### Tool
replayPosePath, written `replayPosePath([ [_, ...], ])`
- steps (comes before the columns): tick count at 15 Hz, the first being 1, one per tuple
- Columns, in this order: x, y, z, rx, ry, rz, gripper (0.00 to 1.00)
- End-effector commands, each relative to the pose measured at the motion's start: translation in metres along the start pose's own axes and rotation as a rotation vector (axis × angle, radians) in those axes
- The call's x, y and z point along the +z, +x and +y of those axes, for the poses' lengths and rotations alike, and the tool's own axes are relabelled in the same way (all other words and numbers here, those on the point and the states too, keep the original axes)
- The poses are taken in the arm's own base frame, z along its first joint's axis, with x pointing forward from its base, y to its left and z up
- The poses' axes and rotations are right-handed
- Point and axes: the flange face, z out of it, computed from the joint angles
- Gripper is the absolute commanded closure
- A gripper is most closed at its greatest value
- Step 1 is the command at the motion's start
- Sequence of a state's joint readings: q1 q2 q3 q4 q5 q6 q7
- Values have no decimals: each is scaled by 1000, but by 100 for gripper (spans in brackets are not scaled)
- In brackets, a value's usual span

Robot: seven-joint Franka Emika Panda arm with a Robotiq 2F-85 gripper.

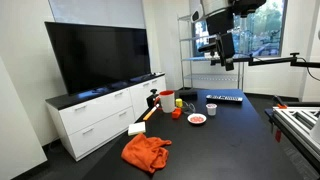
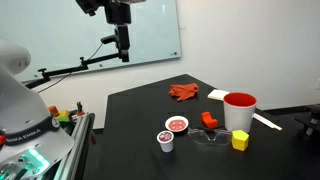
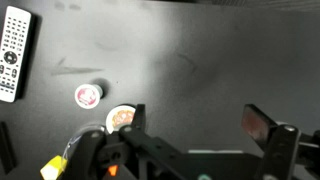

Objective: Wipe a section of the table with the orange towel

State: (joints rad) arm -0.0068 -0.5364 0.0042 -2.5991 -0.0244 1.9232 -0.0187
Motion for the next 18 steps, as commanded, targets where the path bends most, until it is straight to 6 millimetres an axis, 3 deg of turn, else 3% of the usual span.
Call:
replayPosePath([
  [1, -13, 3, 0, 1, -1, 30, 0],
  [2, -18, 0, 0, -15, 0, 29, 0],
  [7, -2, -3, -4, -264, 23, 36, 0],
  [11, 4, 34, -15, -315, 31, 101, 0],
  [14, 27, 66, -29, -313, 40, 129, 0],
  [15, 29, 47, -28, -298, 13, 118, 0],
  [18, 45, 53, -29, -300, 14, 89, 0],
])
